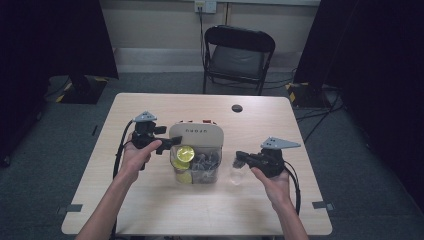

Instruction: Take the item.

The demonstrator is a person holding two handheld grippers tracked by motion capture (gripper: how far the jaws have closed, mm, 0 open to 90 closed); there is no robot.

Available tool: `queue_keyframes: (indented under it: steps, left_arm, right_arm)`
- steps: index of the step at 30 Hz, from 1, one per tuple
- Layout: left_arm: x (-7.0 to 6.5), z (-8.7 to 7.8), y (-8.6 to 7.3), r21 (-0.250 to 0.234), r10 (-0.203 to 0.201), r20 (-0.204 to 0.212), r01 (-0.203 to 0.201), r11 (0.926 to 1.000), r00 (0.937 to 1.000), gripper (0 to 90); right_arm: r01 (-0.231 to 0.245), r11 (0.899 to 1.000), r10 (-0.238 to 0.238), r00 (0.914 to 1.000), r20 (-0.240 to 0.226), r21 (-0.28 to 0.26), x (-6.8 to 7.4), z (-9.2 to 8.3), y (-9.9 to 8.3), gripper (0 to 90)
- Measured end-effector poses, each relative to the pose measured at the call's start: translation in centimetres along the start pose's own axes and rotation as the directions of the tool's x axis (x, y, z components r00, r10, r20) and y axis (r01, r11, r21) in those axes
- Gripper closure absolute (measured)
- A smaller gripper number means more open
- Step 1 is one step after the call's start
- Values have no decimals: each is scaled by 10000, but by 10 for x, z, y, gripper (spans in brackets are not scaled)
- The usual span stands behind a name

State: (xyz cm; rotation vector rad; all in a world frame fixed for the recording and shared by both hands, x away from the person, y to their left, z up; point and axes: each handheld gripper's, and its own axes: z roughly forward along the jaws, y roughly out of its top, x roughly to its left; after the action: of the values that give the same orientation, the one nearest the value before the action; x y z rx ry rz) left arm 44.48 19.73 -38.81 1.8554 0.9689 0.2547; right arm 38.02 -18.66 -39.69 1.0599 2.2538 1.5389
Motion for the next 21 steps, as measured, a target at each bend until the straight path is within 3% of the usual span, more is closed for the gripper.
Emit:
queue_keyframes:
  steps: [21]
  left_arm:
    - [-1, 1, -1, 111, -9, -45, 9, 9999, 10000, 158]
  right_arm:
    - [-194, 9965, 176, 9996, 228, 819, -8, 11, -12, 900]
